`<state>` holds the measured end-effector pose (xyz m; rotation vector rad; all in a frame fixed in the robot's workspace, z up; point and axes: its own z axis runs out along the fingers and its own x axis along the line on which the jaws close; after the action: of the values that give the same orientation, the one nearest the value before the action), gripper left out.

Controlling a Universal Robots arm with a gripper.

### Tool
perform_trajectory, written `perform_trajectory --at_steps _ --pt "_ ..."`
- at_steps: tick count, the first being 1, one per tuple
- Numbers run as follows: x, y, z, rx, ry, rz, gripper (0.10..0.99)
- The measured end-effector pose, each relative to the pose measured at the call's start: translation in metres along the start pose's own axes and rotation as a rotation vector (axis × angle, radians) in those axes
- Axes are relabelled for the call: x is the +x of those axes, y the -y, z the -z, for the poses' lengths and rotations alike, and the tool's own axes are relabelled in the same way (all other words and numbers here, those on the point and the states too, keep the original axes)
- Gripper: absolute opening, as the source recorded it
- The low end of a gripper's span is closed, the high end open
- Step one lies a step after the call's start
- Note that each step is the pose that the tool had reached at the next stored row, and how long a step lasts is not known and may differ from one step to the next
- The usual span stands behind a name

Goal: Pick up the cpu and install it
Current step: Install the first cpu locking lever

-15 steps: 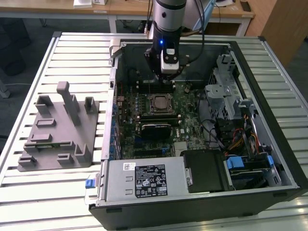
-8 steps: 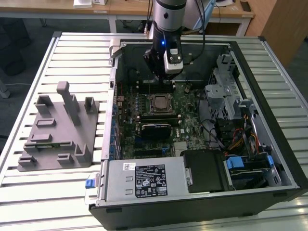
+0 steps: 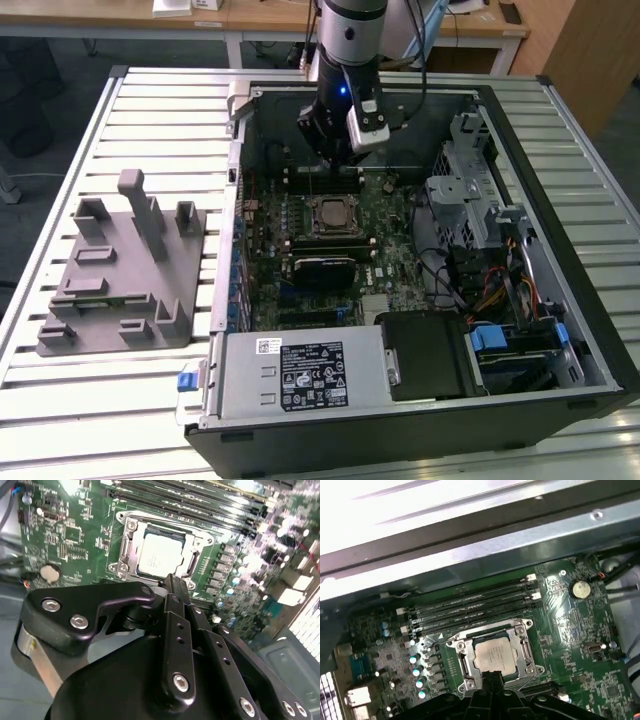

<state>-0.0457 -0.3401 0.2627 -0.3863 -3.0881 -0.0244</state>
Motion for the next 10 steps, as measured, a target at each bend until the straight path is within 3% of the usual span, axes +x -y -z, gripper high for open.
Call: perform_trajectory --at_steps 10 --pt "0.0000 0.0000 -0.0003 0.005 -0.0017 0.175 0.106"
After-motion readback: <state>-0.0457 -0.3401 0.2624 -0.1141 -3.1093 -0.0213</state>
